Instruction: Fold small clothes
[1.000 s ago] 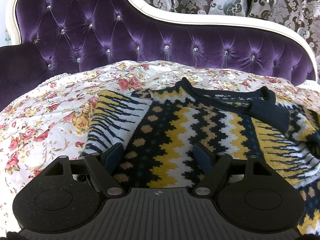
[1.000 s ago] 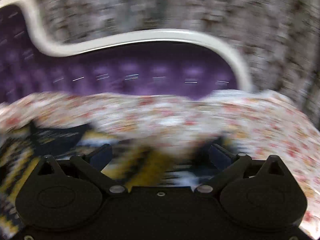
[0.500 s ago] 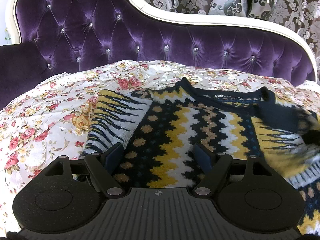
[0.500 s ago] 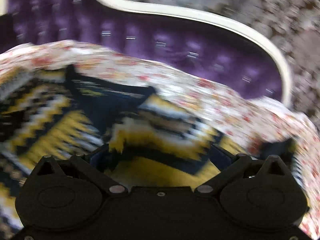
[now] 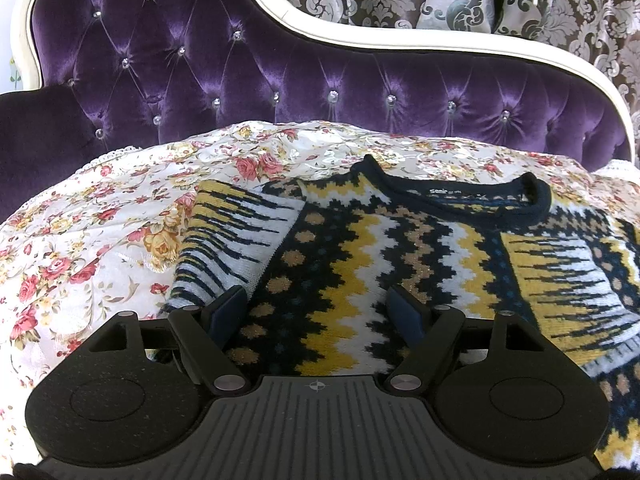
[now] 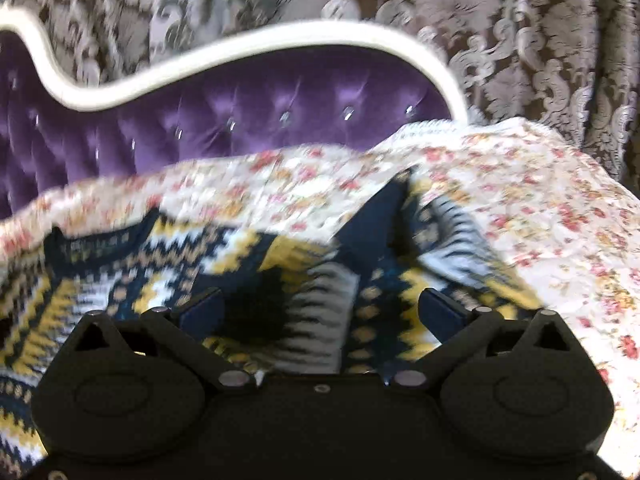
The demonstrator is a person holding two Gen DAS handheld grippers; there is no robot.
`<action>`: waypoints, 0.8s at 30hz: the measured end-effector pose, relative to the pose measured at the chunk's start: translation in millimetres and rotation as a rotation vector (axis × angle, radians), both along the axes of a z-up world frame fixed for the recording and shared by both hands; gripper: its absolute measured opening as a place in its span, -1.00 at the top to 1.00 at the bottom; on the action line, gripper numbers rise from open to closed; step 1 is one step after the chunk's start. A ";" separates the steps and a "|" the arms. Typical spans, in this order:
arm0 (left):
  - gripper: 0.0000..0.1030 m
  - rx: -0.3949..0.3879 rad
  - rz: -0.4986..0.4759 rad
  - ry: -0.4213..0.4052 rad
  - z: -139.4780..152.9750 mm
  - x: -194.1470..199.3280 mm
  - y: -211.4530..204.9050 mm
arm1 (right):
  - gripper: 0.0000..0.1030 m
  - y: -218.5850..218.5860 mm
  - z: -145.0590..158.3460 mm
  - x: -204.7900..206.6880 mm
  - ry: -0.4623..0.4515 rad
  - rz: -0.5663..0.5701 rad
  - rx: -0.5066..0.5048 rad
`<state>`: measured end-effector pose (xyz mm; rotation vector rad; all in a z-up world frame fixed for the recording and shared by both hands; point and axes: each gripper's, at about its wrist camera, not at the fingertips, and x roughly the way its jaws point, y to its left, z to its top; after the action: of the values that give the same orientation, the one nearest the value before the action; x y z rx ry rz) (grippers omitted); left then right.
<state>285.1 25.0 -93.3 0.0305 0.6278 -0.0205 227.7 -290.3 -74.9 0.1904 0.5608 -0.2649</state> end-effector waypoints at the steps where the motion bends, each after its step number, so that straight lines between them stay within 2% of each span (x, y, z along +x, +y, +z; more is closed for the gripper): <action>1: -0.50 0.001 0.000 0.001 0.1 0.1 0.0 | -0.99 -4.3 1.5 -1.7 -0.019 0.001 0.004; 4: -0.50 0.001 0.000 0.002 -0.6 -0.2 0.7 | -0.99 -22.0 3.3 -12.2 -0.095 -0.025 0.001; 7: -0.50 0.005 0.000 0.000 0.0 0.2 0.0 | -0.99 -33.6 -1.4 -10.7 -0.090 -0.084 -0.092; 8: -0.50 0.005 0.000 -0.001 -0.1 0.1 0.2 | -0.99 -37.2 -3.0 -10.7 -0.074 -0.099 -0.095; 12: -0.50 0.008 -0.002 -0.001 -0.1 0.2 0.1 | -0.99 -37.7 -4.3 -7.0 -0.060 -0.051 -0.005; 18: -0.50 0.017 -0.001 -0.002 -0.2 -0.4 -0.8 | -0.98 6.5 -11.0 13.3 -0.053 0.095 -0.015; 20: -0.50 0.017 -0.002 0.001 0.0 -0.2 -0.9 | -0.98 23.7 -20.8 22.8 -0.017 0.127 -0.074; 23: -0.50 0.019 -0.002 0.001 0.0 -0.1 -1.0 | -0.98 42.7 -43.0 31.3 0.136 0.174 -0.168; 24: -0.50 0.018 -0.002 0.001 0.1 -0.1 -1.0 | -0.98 42.1 -43.9 25.2 0.116 0.170 -0.149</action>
<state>284.9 24.0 -93.1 0.0489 0.6286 -0.0167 252.9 -248.2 -118.7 -0.0172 0.6656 -0.1522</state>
